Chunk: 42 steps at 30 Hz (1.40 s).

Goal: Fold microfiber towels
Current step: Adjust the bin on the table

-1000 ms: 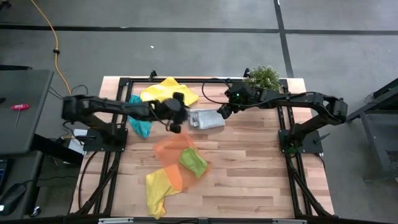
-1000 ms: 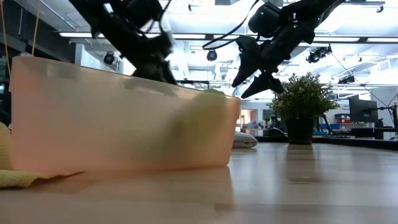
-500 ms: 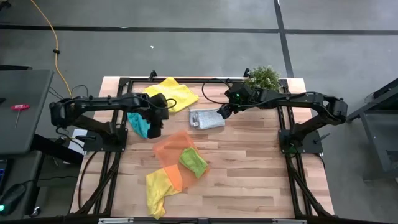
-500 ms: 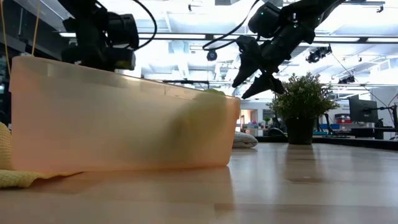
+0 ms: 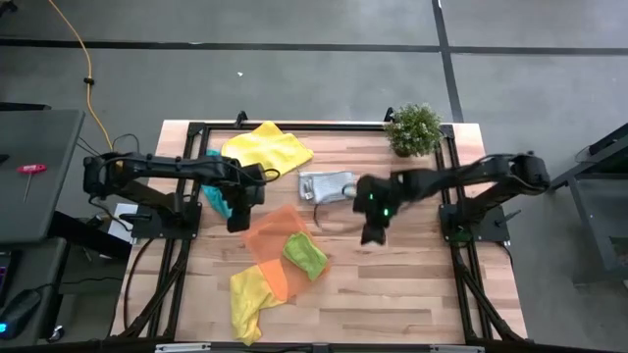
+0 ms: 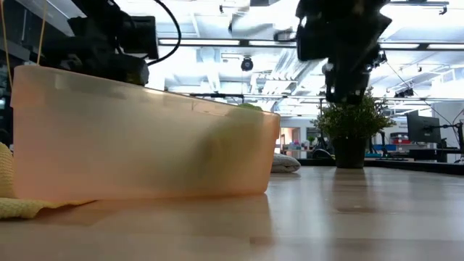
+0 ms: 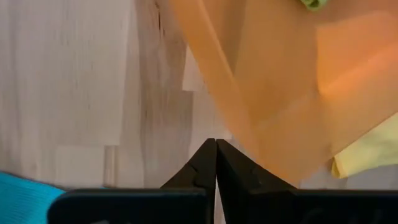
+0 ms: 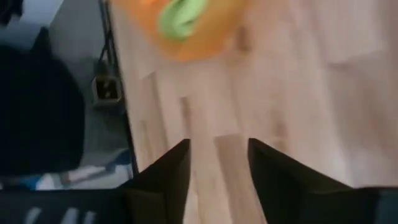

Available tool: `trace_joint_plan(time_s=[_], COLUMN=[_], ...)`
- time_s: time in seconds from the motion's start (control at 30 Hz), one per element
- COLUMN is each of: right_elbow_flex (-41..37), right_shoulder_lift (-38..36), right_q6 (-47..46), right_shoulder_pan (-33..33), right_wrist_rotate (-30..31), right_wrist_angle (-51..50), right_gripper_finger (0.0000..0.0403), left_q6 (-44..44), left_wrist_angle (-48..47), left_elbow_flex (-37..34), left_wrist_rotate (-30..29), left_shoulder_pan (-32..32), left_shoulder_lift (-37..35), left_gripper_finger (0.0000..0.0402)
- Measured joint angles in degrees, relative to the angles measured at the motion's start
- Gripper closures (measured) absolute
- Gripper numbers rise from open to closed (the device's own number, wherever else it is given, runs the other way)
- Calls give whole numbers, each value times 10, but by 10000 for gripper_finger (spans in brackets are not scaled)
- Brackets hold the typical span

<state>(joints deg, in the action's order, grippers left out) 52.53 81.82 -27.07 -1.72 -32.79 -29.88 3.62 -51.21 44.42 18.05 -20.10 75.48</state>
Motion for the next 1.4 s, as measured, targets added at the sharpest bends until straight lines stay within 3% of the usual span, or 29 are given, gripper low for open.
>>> trace_joint_plan(time_s=[0.17,0.37,0.67,0.8,0.97,1.17,1.4], right_elbow_flex=[0,0,0,3,13,14,14], right_shoulder_lift=[14,84,191,230,248,237,186], right_q6=[-36,-160,-328,-412,-481,-527,-541], right_shoulder_pan=[84,139,181,194,198,196,183], right_wrist_rotate=[54,104,110,158,224,276,317], right_wrist_angle=[66,156,367,422,425,413,295], right_gripper_finger=[320,397,400,401,402,402,403], left_q6=[14,21,11,20,47,86,85], left_wrist_angle=[1,0,-29,-47,-62,-55,-29], left_elbow_flex=[0,0,0,0,0,0,0], left_wrist_rotate=[-9,-15,4,4,10,87,104], left_shoulder_pan=[11,15,20,26,30,30,30], left_shoulder_lift=[38,73,76,76,76,76,76], left_gripper_finger=[401,401,402,402,402,402,402])
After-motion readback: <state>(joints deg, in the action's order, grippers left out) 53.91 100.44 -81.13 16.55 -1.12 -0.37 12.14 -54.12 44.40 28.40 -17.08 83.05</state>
